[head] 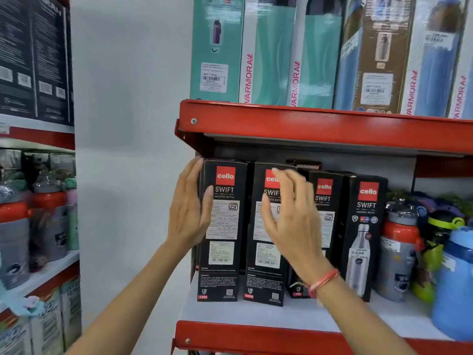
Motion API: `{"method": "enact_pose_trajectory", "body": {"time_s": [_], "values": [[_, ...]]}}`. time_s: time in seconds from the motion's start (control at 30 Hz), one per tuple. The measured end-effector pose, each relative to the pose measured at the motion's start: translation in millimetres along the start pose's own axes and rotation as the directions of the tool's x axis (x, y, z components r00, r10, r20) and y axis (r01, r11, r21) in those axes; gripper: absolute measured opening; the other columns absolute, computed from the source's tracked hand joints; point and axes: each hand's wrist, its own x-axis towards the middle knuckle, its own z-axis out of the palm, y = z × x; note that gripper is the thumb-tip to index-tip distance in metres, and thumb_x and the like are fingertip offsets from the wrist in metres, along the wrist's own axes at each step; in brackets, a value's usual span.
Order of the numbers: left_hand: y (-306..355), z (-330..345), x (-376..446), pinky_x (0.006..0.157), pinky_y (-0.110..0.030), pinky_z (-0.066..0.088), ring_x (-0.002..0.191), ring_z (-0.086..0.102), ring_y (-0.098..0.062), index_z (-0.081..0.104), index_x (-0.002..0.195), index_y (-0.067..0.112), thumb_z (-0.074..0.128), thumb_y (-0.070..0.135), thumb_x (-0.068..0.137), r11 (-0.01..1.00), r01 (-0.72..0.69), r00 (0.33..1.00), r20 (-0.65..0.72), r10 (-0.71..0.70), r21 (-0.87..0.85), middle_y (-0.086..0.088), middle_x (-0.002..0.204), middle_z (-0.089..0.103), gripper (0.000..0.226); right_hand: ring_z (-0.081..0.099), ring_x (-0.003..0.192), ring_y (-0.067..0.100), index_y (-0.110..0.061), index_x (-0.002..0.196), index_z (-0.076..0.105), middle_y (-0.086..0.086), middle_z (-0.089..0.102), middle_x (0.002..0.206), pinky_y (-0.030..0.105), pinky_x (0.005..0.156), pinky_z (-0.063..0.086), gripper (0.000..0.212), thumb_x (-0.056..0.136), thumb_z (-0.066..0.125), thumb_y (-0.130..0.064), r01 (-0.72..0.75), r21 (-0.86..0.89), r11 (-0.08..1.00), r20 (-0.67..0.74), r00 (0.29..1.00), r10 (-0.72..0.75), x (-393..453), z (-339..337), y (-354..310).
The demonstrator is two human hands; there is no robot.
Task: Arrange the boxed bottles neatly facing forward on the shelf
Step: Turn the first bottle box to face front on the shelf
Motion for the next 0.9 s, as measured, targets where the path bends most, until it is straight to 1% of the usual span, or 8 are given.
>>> {"method": "enact_pose_trajectory", "body": {"time_s": [0.07, 0.13, 0.23, 0.33, 0.5, 0.67, 0.77, 0.9], "values": [[-7, 4, -8, 0.102, -0.029, 0.042, 0.126, 0.044, -0.001, 0.029, 0.144, 0.024, 0.034, 0.042, 0.098, 0.934, 0.320, 0.945, -0.018, -0.327, -0.160, 0.005, 0.139, 0.043, 0.049, 0.052, 0.104, 0.018, -0.012, 0.137, 0.043, 0.006, 0.050, 0.126, 0.028, 0.073, 0.056, 0.047, 0.095, 0.050, -0.030, -0.130, 0.056, 0.990, 0.111, 0.986, 0.123, -11, 12, -14], [-15, 12, -21, 0.100, -0.034, 0.043, 0.119, 0.051, -0.008, 0.038, 0.137, 0.024, 0.028, 0.049, 0.098, 0.797, 0.555, 0.830, 0.095, -0.550, -0.238, 0.002, 0.132, 0.052, 0.047, 0.051, 0.106, 0.016, -0.016, 0.144, 0.032, 0.002, 0.046, 0.127, 0.024, 0.073, 0.054, 0.056, 0.095, 0.049, -0.037, -0.237, 0.043, 0.971, 0.279, 0.936, 0.216, -33, 29, -28], [-33, 23, -32, 0.101, -0.036, 0.041, 0.121, 0.054, -0.020, 0.048, 0.128, 0.022, 0.024, 0.054, 0.099, 0.569, 0.786, 0.616, 0.388, -0.686, -0.241, 0.000, 0.128, 0.057, 0.050, 0.045, 0.123, 0.021, -0.017, 0.154, 0.005, 0.008, 0.037, 0.144, 0.029, 0.093, 0.047, 0.078, 0.095, 0.046, -0.049, -0.352, 0.000, 0.936, 0.425, 0.847, 0.319, -59, 56, -46], [-36, 26, -37, 0.097, -0.031, 0.046, 0.106, 0.064, -0.004, 0.059, 0.120, 0.032, 0.019, 0.057, 0.098, 0.360, 0.876, 0.482, 0.601, -0.638, -0.321, 0.008, 0.120, 0.067, 0.052, 0.038, 0.129, 0.027, -0.020, 0.151, -0.022, 0.014, 0.027, 0.151, 0.034, 0.099, 0.045, 0.099, 0.092, 0.050, -0.052, -0.458, -0.001, 0.889, 0.528, 0.754, 0.389, -72, 76, -70], [-32, 14, -32, 0.099, -0.042, 0.047, 0.118, 0.058, -0.016, 0.042, 0.140, 0.023, 0.031, 0.064, 0.090, 0.330, 0.883, 0.469, 0.636, -0.612, -0.334, 0.001, 0.131, 0.060, 0.065, 0.036, 0.125, 0.034, -0.009, 0.143, -0.036, 0.025, 0.017, 0.148, 0.035, 0.105, 0.038, 0.121, 0.084, 0.056, -0.062, -0.482, -0.141, 0.865, 0.519, 0.708, 0.479, -64, 83, -93], [-15, -20, -22, 0.072, -0.024, 0.051, 0.105, 0.060, -0.004, 0.041, 0.133, 0.028, 0.050, 0.063, 0.077, 0.438, 0.813, 0.582, 0.569, -0.581, -0.385, 0.003, 0.121, 0.061, 0.066, 0.031, 0.128, 0.033, -0.016, 0.139, -0.043, 0.021, 0.016, 0.147, 0.034, 0.106, 0.036, 0.130, 0.077, 0.060, -0.068, -0.479, -0.007, 0.878, 0.481, 0.768, 0.423, -60, 61, -95], [-14, -41, -21, 0.067, -0.021, 0.056, 0.094, 0.070, -0.013, 0.042, 0.120, 0.028, 0.067, 0.044, 0.076, 0.440, 0.783, 0.622, 0.581, -0.525, -0.440, -0.004, 0.106, 0.073, 0.053, 0.033, 0.129, 0.027, -0.033, 0.141, -0.039, 0.008, 0.023, 0.142, 0.034, 0.102, 0.037, 0.129, 0.072, 0.064, -0.070, -0.523, 0.169, 0.835, 0.529, 0.763, 0.371, -51, 47, -79], [-6, -60, -26, 0.068, -0.022, 0.058, 0.092, 0.073, -0.016, 0.038, 0.128, 0.032, 0.075, 0.014, 0.078, 0.529, 0.741, 0.661, 0.592, -0.461, -0.415, 0.005, 0.106, 0.074, 0.065, 0.030, 0.125, 0.001, -0.054, 0.138, -0.031, -0.014, 0.024, 0.139, 0.021, 0.100, 0.027, 0.129, 0.059, 0.069, -0.076, -0.585, 0.358, 0.728, 0.672, 0.703, 0.234, -41, 32, -44]]}}
